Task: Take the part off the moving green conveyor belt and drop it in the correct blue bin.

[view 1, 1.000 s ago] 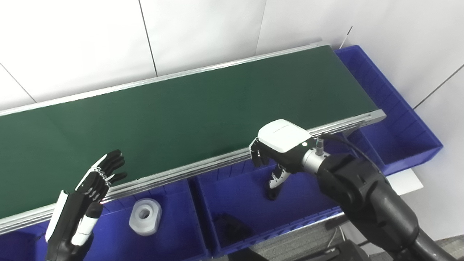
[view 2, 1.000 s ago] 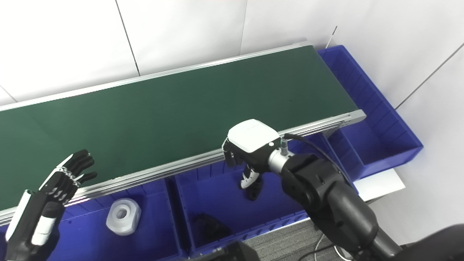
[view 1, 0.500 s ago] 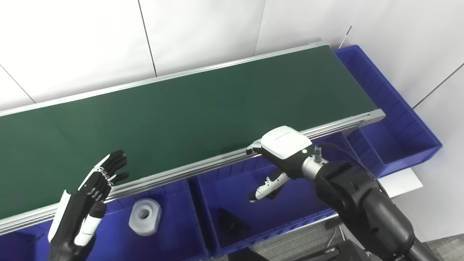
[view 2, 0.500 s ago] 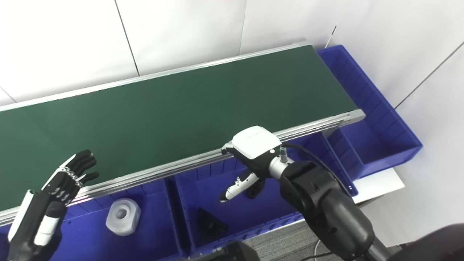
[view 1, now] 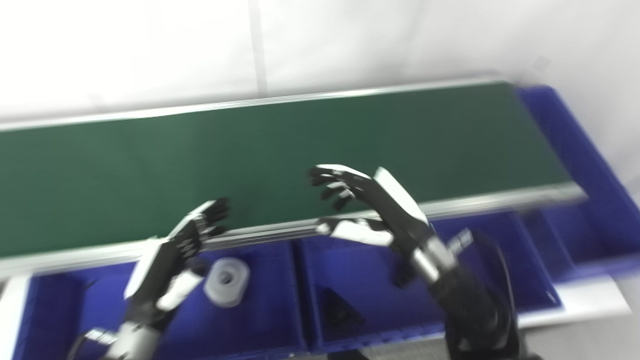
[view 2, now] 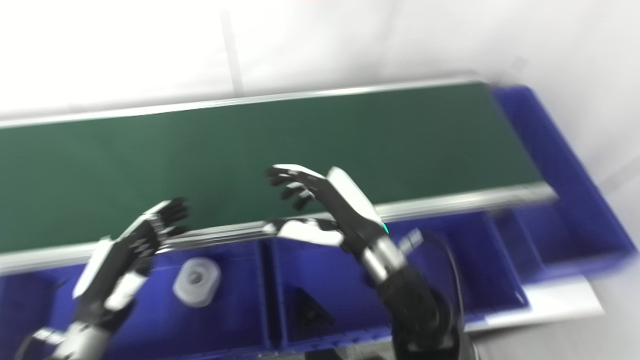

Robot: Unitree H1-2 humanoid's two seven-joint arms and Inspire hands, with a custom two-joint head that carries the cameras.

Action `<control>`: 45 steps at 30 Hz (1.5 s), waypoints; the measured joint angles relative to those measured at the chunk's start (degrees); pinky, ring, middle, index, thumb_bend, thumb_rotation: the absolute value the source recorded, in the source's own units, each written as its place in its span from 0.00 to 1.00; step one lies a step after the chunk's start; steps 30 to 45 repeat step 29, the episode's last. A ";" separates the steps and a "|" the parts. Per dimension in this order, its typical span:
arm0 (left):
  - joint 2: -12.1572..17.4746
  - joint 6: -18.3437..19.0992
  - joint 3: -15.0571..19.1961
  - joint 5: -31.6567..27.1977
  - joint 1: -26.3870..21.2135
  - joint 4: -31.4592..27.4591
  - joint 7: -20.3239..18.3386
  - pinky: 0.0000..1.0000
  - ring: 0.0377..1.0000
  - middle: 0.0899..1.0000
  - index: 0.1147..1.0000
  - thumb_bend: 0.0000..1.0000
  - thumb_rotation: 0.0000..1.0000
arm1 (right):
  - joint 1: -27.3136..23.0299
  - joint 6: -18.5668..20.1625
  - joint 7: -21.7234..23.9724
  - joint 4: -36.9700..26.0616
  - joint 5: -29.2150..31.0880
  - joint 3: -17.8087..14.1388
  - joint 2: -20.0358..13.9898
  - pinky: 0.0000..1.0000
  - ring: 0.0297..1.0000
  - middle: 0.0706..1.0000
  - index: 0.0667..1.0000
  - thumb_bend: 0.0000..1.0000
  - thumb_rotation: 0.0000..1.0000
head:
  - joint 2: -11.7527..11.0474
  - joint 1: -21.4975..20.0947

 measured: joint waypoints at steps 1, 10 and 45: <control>-0.67 -0.15 -0.37 0.76 0.25 0.75 0.23 0.79 0.88 0.88 0.83 0.73 0.88 | 1.23 -0.75 -0.83 2.16 1.56 0.08 0.27 0.66 0.71 0.77 0.81 0.74 0.86 | -1.22 1.57; -2.57 -4.75 -2.05 2.50 1.13 5.06 2.31 0.81 0.88 0.88 0.83 0.66 0.86 | 1.23 -10.78 -6.12 12.23 6.58 -0.33 -6.47 0.67 0.72 0.79 0.81 0.70 0.86 | -6.06 5.54; -2.61 -9.83 -3.37 3.19 1.85 9.56 3.10 0.83 0.89 0.89 0.84 0.65 0.84 | 1.50 -16.68 -10.43 17.87 5.69 5.15 -9.68 0.69 0.75 0.84 0.84 0.74 0.89 | -9.93 5.19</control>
